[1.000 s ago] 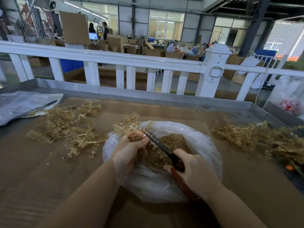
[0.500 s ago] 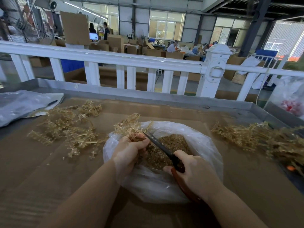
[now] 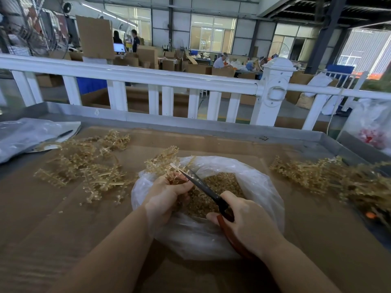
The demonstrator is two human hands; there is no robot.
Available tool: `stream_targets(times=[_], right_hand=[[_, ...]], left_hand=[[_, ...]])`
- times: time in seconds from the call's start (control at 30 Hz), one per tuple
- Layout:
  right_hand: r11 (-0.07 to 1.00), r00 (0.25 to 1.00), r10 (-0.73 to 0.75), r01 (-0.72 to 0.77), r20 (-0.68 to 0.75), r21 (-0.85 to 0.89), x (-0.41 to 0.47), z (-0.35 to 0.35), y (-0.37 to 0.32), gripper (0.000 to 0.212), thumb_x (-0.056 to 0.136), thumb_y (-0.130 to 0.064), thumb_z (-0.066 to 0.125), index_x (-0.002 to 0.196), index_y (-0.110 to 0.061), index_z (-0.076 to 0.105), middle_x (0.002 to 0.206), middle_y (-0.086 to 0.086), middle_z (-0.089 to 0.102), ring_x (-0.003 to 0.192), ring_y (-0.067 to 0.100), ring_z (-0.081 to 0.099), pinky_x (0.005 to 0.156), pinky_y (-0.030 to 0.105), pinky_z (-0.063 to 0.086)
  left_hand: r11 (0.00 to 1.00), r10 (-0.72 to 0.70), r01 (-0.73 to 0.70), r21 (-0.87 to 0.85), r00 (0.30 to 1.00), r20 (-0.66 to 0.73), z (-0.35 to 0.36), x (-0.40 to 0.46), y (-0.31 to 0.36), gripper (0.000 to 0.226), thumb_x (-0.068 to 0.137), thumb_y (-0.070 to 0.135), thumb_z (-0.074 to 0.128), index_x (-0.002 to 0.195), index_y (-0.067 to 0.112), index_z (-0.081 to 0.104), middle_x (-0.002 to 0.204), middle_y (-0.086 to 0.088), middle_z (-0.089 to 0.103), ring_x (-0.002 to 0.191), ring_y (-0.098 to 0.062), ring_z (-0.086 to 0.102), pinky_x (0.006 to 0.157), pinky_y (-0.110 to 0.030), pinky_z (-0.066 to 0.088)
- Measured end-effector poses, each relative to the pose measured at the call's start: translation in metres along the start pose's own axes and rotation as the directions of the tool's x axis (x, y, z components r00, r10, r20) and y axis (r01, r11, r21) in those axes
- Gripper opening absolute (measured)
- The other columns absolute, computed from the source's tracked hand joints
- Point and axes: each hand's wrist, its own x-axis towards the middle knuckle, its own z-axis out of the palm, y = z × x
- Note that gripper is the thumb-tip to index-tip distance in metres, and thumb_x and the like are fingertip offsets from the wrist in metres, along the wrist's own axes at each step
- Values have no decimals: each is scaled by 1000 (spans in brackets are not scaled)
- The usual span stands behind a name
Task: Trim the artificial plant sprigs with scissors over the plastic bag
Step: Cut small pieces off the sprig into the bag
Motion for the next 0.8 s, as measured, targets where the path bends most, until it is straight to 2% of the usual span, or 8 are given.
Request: stream_targets(times=[0.13,0.27,0.33,0.47,0.63,0.8], right_hand=[[1000,1000,-10,10,14,-6,2,0,1,29,86,-62,50,89,-34,41,77,-10,57,72,8,55,64,22,38],[1000,1000,-18,18,4,-19,3,0,3,33,86,-63,48,92,-31,45,77,-8,61,71,10,57,64,23,42],[1000,1000,-21,21,4,-14,4,-1,5,37,85,-64,48,94,-27,50,75,-7,61,68,9,56,59,18,40],[1000,1000,-30,30,-4,-2,4,-2,5,34,85,-62,50,91,-29,50,70,-8,58,65,8,55,56,17,38],[999,999,-36,36,-40,-13,2,-1,4,30,85,-62,51,92,-33,50,69,-12,56,65,5,53,55,13,36],[999,997,-38,36,-68,-19,1,1,3,32,85,-62,51,96,-33,53,72,-11,60,65,3,54,58,11,40]], left_hand=[[1000,6,-6,15,1000,0,1,1,1,14,81,-6,64,78,6,59,56,-3,61,48,-12,55,52,-22,51],[1000,-9,9,-13,1000,23,2,-1,3,14,81,-5,64,80,6,56,54,-2,61,45,-11,53,47,-20,49],[1000,-15,16,-18,1000,26,2,-1,3,16,81,-5,65,77,7,55,51,-1,59,42,-10,52,44,-18,46],[999,-34,34,-8,999,31,1,-2,4,16,80,-3,66,77,7,55,52,-1,59,44,-11,52,45,-20,46],[999,-51,51,1,997,60,-1,-4,6,16,73,0,70,87,3,63,62,-7,62,57,-19,54,65,-34,45],[993,-56,66,-99,993,102,-5,-9,6,12,69,13,71,80,8,71,73,-9,69,59,-17,64,56,-28,55]])
